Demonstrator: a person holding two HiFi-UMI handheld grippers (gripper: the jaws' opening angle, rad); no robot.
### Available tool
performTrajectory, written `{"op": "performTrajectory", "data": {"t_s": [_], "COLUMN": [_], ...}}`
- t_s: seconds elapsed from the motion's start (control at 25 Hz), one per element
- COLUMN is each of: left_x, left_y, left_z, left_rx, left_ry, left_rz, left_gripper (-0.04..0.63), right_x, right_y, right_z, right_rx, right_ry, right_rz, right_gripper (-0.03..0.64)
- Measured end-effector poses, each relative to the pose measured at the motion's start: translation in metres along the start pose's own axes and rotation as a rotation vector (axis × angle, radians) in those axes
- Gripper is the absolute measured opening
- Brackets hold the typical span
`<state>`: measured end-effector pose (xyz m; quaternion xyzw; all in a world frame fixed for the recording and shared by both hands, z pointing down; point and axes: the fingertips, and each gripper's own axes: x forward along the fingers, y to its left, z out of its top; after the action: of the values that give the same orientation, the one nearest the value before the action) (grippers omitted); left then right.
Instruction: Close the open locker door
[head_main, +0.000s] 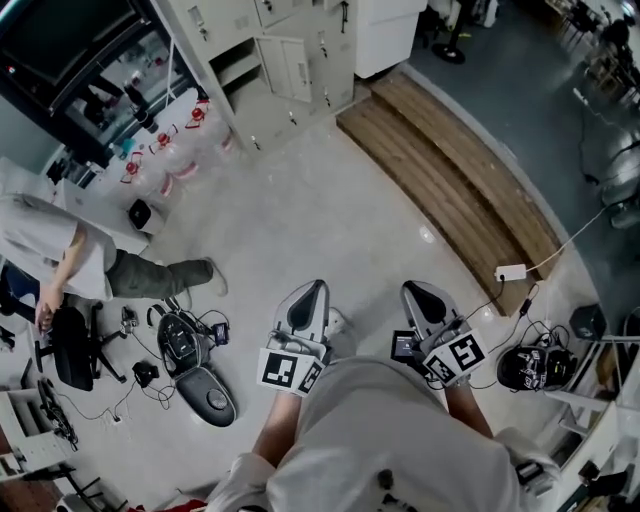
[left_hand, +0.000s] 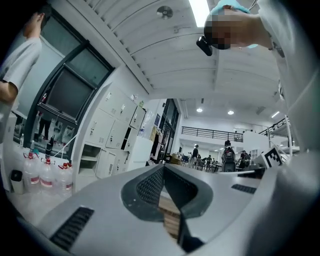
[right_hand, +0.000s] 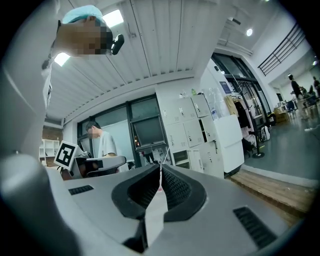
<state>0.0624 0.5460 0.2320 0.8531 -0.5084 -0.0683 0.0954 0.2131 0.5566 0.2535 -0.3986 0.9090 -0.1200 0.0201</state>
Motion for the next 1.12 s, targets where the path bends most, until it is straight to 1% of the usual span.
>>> {"op": "performTrajectory", "data": {"t_s": [0.08, 0.16, 0.28, 0.44, 0.56, 0.68, 0.88, 1.12], "left_x": [0.019, 0.039, 0.064, 0.08, 0.089, 0.096, 0.114, 0.169], "left_y": [0.016, 0.03, 0.047, 0.057, 0.065, 0.074, 0.096, 0.116], "left_z": [0.004, 0.011, 0.022, 0.028, 0.025, 0.024, 0.026, 0.033], "left_rx": [-0.004, 0.01, 0.028, 0.032, 0.028, 0.024, 0.037, 0.053], "left_ry": [0.002, -0.001, -0.009, -0.013, 0.0, 0.001, 0.0, -0.021], "left_rz": [-0.008, -0.024, -0.043, -0.054, -0.047, -0.017, 0.053, 0.158], "left_gripper": [0.008, 0.008, 0.008, 0.008, 0.008, 0.008, 0.008, 0.008], "right_x": [0.021, 0.04, 0.06, 0.071, 0.083, 0.099, 0.137, 0.186], "right_y": [-0.011, -0.022, -0.04, -0.058, -0.069, -0.079, -0.101, -0.155], "right_z": [0.007, 0.014, 0.022, 0.026, 0.025, 0.028, 0.035, 0.047], "right_rx": [-0.009, -0.013, 0.011, 0.041, 0.056, 0.074, 0.07, 0.064], "right_ry": [0.0, -0.012, -0.035, -0.044, -0.043, -0.048, -0.052, -0.022], "right_rz": [-0.009, -0.023, -0.051, -0.081, -0.08, -0.054, 0.012, 0.109], "right_gripper": [0.029, 0.029, 0.029, 0.029, 0.029, 0.029, 0.029, 0.029]}}
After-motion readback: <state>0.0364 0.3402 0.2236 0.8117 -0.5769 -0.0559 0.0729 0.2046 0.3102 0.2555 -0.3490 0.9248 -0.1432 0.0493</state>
